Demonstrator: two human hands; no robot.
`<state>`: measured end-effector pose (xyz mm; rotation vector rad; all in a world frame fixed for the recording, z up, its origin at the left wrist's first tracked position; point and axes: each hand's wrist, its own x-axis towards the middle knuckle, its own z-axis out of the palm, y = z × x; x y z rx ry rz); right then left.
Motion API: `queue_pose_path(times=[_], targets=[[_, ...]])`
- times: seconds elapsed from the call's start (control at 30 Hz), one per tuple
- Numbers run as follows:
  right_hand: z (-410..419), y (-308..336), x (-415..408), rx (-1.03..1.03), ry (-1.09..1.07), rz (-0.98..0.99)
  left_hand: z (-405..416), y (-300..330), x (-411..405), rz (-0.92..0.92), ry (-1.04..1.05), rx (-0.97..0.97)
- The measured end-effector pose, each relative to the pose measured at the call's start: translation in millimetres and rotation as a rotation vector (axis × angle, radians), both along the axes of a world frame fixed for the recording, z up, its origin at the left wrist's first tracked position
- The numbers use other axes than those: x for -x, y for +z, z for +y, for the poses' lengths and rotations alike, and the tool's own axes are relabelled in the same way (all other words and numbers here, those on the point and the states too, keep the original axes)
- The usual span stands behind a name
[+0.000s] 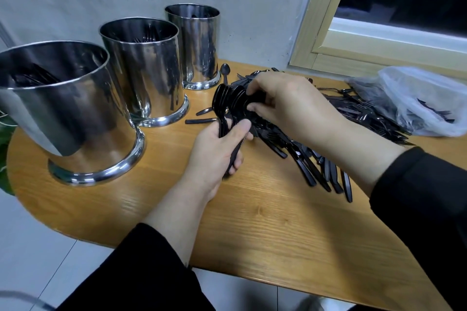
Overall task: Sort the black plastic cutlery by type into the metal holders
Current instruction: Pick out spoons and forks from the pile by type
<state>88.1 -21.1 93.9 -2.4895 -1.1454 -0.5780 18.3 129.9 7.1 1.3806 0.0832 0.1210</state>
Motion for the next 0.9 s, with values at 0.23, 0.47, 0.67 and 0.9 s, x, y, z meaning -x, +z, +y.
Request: queue_pose_path(times=[0.23,0.47,0.67,0.9], targets=[[-20.0,-7.5,-12.1,-0.086,-0.176,-0.022,3.0,-0.6,-2.5,0.028,0.047,0.033],[-43.0,-54.3,-13.3,0.506,-0.253,0.14,1.8,2.6,-2.4,0.045,0.084,0.129],[-42.6,-63.2,-12.4,0.413,-0.213,0.031,2.0,1.4,-2.8,0.037,0.097,0.131],[-60.5,-49.6,8.7,0.18,-0.192,0.101,1.7,1.8,-0.8,0.001,0.113,0.099]])
